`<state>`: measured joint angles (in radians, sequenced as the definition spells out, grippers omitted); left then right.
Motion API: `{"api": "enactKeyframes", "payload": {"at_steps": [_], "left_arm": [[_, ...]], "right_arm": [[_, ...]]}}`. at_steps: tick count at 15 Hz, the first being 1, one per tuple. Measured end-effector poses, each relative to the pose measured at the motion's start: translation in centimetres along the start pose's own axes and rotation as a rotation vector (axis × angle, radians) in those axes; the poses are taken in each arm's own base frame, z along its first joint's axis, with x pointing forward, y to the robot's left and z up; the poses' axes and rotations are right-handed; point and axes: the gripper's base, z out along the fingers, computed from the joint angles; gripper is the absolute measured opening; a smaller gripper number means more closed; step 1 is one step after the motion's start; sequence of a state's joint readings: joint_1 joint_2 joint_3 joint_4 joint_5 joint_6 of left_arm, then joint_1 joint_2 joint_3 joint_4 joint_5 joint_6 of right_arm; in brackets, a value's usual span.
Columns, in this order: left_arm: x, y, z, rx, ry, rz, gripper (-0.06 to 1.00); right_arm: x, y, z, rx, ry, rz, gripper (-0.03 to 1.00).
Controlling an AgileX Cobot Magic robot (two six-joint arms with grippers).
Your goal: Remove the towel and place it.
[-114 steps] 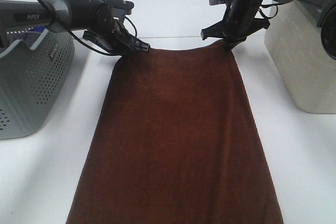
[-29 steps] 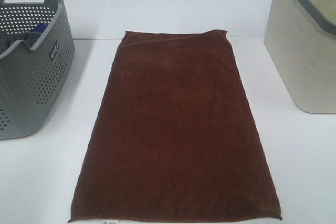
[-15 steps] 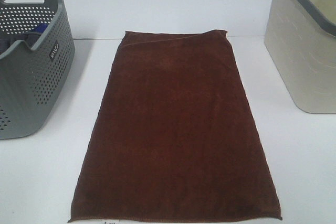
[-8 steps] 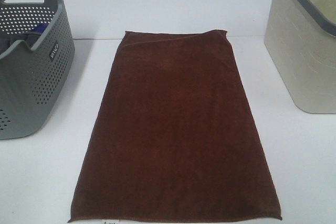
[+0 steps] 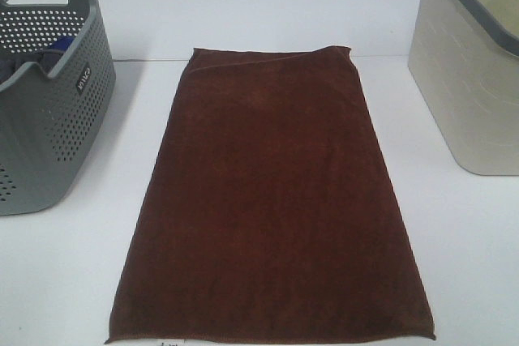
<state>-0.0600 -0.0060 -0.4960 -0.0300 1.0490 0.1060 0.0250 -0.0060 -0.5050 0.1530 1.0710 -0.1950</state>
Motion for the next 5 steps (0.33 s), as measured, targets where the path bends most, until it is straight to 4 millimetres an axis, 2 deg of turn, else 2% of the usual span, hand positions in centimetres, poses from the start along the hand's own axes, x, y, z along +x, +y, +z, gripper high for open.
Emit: {"api": "enactKeyframes", "payload": {"at_steps": [5], "left_arm": [[0.00, 0.00, 0.00, 0.000, 0.000, 0.000, 0.57]], "right_arm": [[0.00, 0.00, 0.00, 0.000, 0.000, 0.000, 0.77]]}}
